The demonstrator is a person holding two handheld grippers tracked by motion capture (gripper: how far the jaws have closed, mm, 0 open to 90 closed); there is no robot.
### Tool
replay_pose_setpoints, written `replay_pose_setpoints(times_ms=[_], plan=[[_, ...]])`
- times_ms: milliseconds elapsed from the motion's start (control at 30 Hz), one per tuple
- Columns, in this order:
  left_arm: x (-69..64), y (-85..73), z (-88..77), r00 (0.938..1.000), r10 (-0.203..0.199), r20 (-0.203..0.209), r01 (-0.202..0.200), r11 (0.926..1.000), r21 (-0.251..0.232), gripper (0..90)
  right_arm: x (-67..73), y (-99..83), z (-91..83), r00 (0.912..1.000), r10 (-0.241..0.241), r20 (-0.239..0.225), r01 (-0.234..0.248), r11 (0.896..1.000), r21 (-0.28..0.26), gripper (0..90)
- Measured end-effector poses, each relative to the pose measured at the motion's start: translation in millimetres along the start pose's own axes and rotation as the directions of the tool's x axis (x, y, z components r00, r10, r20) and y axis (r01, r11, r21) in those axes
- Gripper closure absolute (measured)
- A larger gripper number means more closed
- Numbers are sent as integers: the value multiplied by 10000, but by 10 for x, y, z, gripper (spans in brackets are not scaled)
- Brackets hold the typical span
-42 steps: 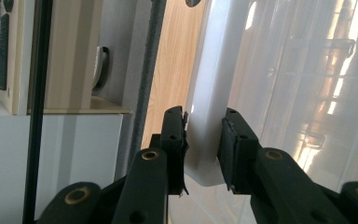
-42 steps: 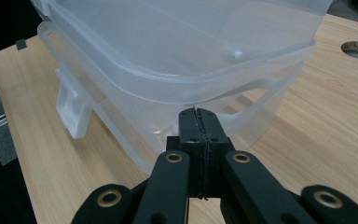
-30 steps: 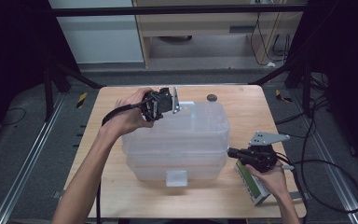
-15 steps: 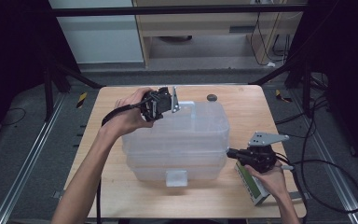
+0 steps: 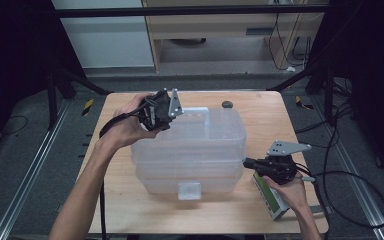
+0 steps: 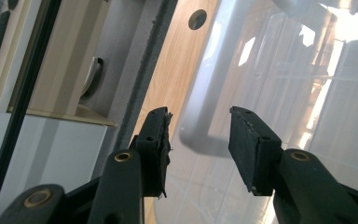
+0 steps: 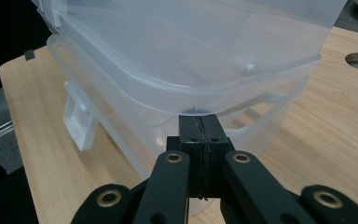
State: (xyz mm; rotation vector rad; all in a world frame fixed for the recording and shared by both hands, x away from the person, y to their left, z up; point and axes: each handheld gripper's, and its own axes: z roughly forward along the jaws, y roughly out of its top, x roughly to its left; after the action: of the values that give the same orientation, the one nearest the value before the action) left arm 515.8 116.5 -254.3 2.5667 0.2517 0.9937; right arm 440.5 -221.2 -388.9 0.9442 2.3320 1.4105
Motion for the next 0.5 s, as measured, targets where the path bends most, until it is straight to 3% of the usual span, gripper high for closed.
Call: replay_pose_setpoints(times_ms=[33,67,133,167,200,300,367,400,433,467,500], plan=[[9,-57,-37,9993,-360,42,360,9992,-167,572,1,1,1,10000,9,2,-9,10000,-2,900],[9,-57,-37,9993,-360,42,360,9992,-167,571,2,2,0,10000,-7,20,7,10000,-4,900],[15,-118,-71,9971,-766,43,767,9965,-346,569,2,2,-2,10000,-2,27,2,10000,-32,900],[23,-180,-106,9936,-1131,26,1131,9923,-505,570,2,5,-2,10000,4,41,-4,10000,-64,900],[23,-180,-106,9936,-1131,26,1131,9923,-505,571,2,6,-3,10000,14,48,-13,10000,-79,900],[36,-274,-159,9858,-1669,-154,1655,9838,-694,578,3,9,-4,10000,3,43,-3,10000,-77,900],[51,-340,-197,9785,-2048,-229,2022,9757,-843,588,6,12,-5,10000,-6,59,7,10000,-67,900],[62,-409,-233,9704,-2398,-292,2356,9661,-1057,597,5,13,-4,10000,13,33,-12,10000,-85,900],[62,-409,-233,9704,-2398,-292,2356,9661,-1057,604,5,13,-4,10000,13,33,-12,10000,-85,900],[65,-445,-252,9655,-2580,-353,2527,9610,-1126,614,5,13,-5,10000,12,37,-12,10000,-91,900],[61,-524,-288,9547,-2933,-497,2851,9498,-1289,620,5,14,-6,10000,9,44,-9,10000,-91,900]])
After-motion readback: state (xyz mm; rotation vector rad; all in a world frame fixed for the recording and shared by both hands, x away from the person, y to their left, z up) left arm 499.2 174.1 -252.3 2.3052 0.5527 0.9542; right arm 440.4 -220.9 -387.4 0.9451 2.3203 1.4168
